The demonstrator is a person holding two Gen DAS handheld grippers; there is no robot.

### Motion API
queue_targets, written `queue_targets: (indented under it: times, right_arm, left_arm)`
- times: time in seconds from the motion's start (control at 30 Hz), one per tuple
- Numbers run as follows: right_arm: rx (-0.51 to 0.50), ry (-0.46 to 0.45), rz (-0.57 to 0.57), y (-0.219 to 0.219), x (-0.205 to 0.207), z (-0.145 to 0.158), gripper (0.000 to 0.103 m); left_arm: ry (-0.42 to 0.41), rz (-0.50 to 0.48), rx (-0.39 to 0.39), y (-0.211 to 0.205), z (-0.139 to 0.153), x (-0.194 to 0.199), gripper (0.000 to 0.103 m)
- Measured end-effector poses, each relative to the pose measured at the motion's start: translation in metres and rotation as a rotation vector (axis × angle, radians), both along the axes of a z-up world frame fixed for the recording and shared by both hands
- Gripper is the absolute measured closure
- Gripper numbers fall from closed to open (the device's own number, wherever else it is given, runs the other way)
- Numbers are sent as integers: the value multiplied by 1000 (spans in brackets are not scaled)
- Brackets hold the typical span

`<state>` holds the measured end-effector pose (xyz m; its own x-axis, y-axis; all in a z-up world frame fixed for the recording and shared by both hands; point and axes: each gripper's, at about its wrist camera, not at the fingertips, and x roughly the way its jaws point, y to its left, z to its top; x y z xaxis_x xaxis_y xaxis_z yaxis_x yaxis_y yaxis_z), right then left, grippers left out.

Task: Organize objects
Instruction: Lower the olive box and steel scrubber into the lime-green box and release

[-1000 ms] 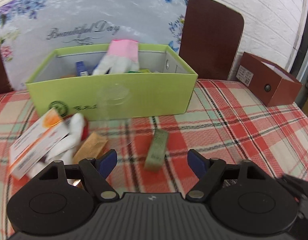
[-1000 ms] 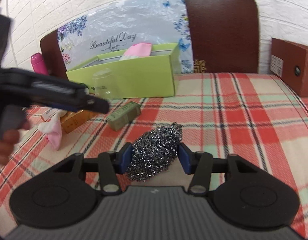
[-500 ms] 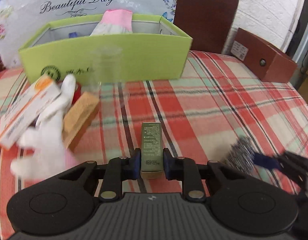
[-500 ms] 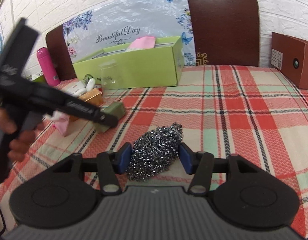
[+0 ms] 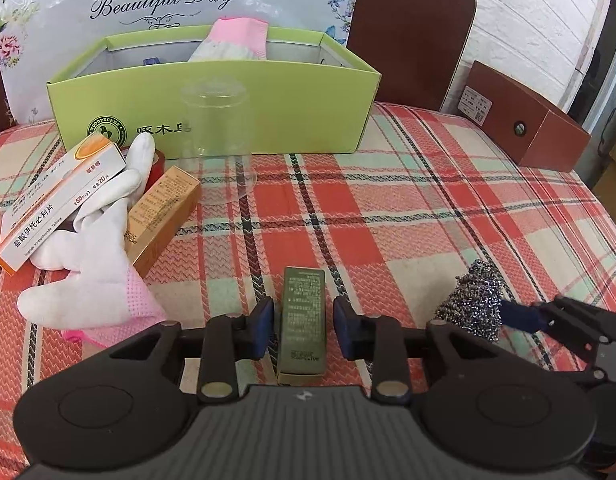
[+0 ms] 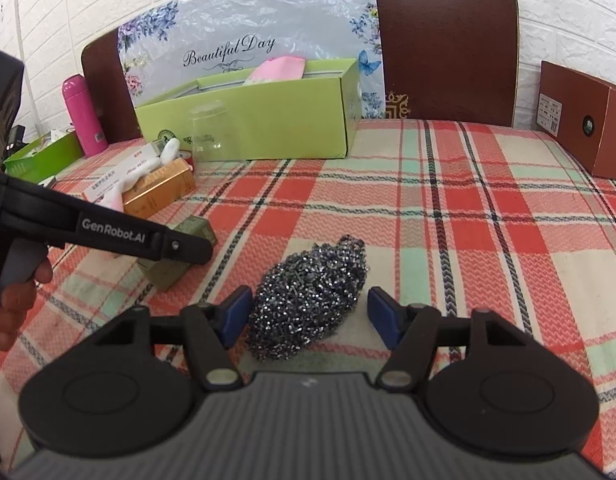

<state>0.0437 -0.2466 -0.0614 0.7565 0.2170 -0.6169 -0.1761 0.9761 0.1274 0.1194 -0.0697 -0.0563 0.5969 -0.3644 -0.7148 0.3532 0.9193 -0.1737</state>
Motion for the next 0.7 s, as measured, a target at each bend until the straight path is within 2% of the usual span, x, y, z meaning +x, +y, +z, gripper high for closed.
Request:
queue_targets:
  times: [0.07,0.23,0.5,0.7]
  right_arm:
    - [-8,5,-5,2,1,1,56]
    - [12,-5,25,7,4,17,59]
    - [0,-176,77,15,29,80,59]
    - [-38,-274,73,23,73,114,59]
  left_arm:
    - [-2,-8,2,1,0,0,80]
    - [-10,-23,-59,12,15,-7,80]
    - [-186,-10,-107,41,81,-2,80]
    - [-274,106,-97,68,116,30,80]
